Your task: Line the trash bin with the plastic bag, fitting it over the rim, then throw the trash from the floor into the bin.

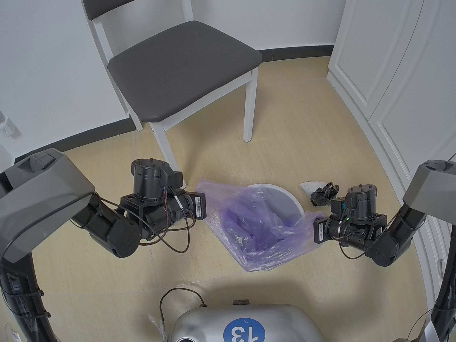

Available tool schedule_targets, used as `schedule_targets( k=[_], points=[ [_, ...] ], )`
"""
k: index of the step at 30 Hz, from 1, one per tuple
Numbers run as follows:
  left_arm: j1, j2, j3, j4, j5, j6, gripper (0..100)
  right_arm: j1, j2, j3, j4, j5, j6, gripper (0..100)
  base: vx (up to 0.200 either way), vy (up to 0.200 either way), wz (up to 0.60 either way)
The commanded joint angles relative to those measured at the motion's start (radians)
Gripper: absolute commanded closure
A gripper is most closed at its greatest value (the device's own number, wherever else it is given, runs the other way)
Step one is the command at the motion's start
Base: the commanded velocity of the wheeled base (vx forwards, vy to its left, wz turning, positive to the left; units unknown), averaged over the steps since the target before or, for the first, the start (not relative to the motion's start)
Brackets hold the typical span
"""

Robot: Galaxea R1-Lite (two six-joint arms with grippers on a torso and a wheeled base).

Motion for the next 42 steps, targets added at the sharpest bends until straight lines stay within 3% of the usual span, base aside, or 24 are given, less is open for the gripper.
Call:
schedule_targets(
  k=[1, 6, 13, 21, 26, 35, 42],
  points=[
    [0.002, -0.018, 0.007, -0.005, -0.001, -0.002, 100, 0.009, 0.014, -0.008, -0.012, 0.002, 0.005, 100, 0.000, 0.000, 0.00],
    [-0.012, -0.024, 0.027, -0.005, -0.001, -0.002, 100, 0.009, 0.031, 0.007, -0.080, 0.000, 0.002, 100, 0.000, 0.000, 0.00],
    [-0.070, -0.020, 0.090, -0.002, 0.019, 0.000, 100, -0.009, 0.040, 0.027, 0.023, -0.001, -0.052, 100, 0.000, 0.000, 0.00],
    [-0.060, 0.006, 0.102, -0.013, 0.022, -0.003, 100, -0.025, 0.069, 0.015, 0.029, 0.002, -0.070, 100, 0.000, 0.000, 0.00],
    [-0.046, 0.051, 0.102, -0.065, 0.022, -0.031, 100, -0.039, 0.108, 0.017, -0.022, 0.003, -0.080, 100, 0.000, 0.000, 0.00],
    [-0.026, 0.214, 0.088, -0.288, 0.012, -0.043, 100, -0.074, 0.129, 0.043, -0.034, 0.015, -0.156, 100, 0.000, 0.000, 0.00],
    [-0.029, 0.244, 0.061, -0.315, -0.017, -0.043, 100, -0.089, 0.134, 0.078, -0.034, 0.026, -0.227, 100, 0.000, 0.000, 0.00]
  ],
)
